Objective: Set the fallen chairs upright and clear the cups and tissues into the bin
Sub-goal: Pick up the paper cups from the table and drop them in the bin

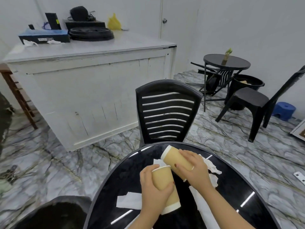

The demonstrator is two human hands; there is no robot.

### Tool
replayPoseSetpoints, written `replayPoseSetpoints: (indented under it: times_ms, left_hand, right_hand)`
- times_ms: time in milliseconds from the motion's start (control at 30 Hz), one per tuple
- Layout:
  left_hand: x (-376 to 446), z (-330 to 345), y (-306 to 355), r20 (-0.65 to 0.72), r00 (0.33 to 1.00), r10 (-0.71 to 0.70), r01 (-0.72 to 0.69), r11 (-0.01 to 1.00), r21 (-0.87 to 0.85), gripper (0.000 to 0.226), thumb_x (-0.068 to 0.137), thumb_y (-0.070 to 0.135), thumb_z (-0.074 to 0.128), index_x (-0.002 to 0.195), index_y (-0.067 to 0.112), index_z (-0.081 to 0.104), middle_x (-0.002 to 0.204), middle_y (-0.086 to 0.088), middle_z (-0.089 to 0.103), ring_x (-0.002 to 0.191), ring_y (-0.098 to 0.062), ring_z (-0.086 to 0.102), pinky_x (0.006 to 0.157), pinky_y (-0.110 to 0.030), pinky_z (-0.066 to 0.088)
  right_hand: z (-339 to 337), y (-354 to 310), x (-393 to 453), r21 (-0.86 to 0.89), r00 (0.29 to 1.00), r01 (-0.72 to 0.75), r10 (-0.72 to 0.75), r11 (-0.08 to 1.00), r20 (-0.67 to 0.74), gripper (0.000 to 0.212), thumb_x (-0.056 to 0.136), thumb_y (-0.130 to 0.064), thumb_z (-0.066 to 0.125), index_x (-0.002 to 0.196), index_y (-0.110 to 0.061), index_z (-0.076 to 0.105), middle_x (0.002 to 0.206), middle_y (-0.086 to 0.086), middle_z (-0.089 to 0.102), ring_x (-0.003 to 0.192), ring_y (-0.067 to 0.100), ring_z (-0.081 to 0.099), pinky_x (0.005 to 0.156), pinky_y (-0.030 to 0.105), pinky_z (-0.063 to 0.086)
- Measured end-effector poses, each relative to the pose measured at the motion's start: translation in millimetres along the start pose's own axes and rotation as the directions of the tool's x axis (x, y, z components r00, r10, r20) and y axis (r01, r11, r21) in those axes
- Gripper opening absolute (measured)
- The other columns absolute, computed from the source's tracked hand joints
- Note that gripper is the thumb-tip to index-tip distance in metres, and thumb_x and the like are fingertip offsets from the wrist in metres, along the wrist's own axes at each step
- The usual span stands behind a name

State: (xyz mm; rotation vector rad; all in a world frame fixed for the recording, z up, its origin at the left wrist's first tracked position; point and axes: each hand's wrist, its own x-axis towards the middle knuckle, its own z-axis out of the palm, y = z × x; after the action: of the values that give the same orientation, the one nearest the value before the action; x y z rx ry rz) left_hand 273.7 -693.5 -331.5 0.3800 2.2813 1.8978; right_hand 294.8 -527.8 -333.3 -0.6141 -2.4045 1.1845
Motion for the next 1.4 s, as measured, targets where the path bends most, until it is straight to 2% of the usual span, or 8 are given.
replayPoseSetpoints:
  times_ms: [300,433,567,700,833,967,1167,1400]
  left_hand:
    - [1.4,-130.7,1.5,-0.282,0.959,0.023,-0.019,1.0,0.015,0.062,0.062,0.021,0.079,0.097,0.055,0.041,0.11,0.028,0.035,0.103,0.004,0.043,0.08,-0.026,0.042]
    - [-15.2,-222.5,-18.2,-0.392,0.92,-0.002,0.004,1.0,0.003,0.062,0.062,0.019,0.081,0.094,0.057,0.044,0.112,0.026,0.034,0.101,0.01,0.042,0.073,-0.016,0.038]
    - [-44.7,-310.9,-47.6,-0.483,0.874,-0.05,0.069,0.997,0.021,0.058,0.062,0.017,0.081,0.095,0.051,0.047,0.11,0.02,0.036,0.101,0.007,0.042,0.075,-0.018,0.037]
    - [-79.8,-381.8,-82.1,-0.537,0.84,-0.076,0.137,0.988,0.074,0.059,0.062,0.014,0.081,0.096,0.047,0.047,0.109,0.017,0.037,0.102,-0.001,0.044,0.082,-0.021,0.036]
    - [-110.0,-420.9,-120.1,-0.574,0.804,-0.157,0.257,0.962,0.096,0.06,0.063,0.013,0.08,0.1,0.045,0.045,0.114,0.008,0.037,0.108,-0.01,0.042,0.09,-0.023,0.033]
    - [-129.5,-432.3,-164.2,-0.594,0.772,-0.225,0.357,0.927,0.112,0.062,0.059,0.017,0.08,0.099,0.049,0.045,0.112,0.014,0.035,0.106,-0.006,0.043,0.095,-0.033,0.04]
    - [-138.4,-425.2,-249.5,-0.59,0.76,-0.272,0.393,0.916,0.084,0.06,0.059,0.018,0.08,0.098,0.049,0.047,0.115,0.018,0.034,0.112,-0.006,0.043,0.09,-0.019,0.033]
    - [-135.1,-408.2,-329.7,-0.614,0.729,-0.302,0.397,0.918,0.02,0.064,0.06,0.011,0.08,0.097,0.05,0.045,0.118,0.01,0.036,0.107,0.002,0.044,0.092,-0.027,0.039]
  right_hand:
    - [95.6,-120.4,-11.2,0.062,0.975,0.196,-0.201,0.979,0.098,0.052,0.075,-0.026,0.074,0.124,-0.029,0.058,0.12,-0.01,0.054,0.11,0.007,0.041,0.09,0.02,0.031]
    - [167.2,-172.1,-44.8,0.119,0.942,0.245,-0.265,0.962,0.204,0.051,0.074,-0.028,0.075,0.122,-0.033,0.058,0.118,-0.012,0.054,0.112,0.008,0.043,0.09,0.021,0.031]
    - [248.6,-211.4,-93.9,0.16,0.92,0.235,-0.273,0.959,0.281,0.05,0.074,-0.028,0.074,0.119,-0.041,0.055,0.112,-0.014,0.05,0.109,0.007,0.041,0.091,0.023,0.03]
    - [321.1,-227.6,-147.6,0.168,0.901,0.162,-0.215,0.972,0.377,0.049,0.073,-0.027,0.075,0.12,-0.031,0.06,0.117,-0.005,0.055,0.112,0.012,0.044,0.094,0.023,0.033]
    - [368.6,-219.2,-194.5,0.116,0.883,0.1,-0.142,0.988,0.448,0.05,0.075,-0.032,0.073,0.123,-0.03,0.059,0.121,-0.003,0.056,0.111,0.007,0.04,0.097,0.024,0.035]
    - [398.9,-193.2,-223.3,0.045,0.865,0.061,-0.075,0.997,0.496,0.053,0.075,-0.033,0.072,0.125,-0.033,0.057,0.124,-0.009,0.053,0.117,0.008,0.037,0.097,0.022,0.031]
    - [448.0,-126.4,-241.5,-0.014,0.832,0.018,-0.007,1.0,0.554,0.052,0.074,-0.033,0.071,0.124,-0.034,0.057,0.125,-0.012,0.053,0.118,0.005,0.033,0.092,0.022,0.032]
    - [496.1,-58.5,-248.9,0.03,0.821,-0.098,0.064,0.995,0.567,0.053,0.073,-0.029,0.073,0.123,-0.04,0.056,0.115,-0.02,0.047,0.12,0.005,0.037,0.093,0.024,0.035]
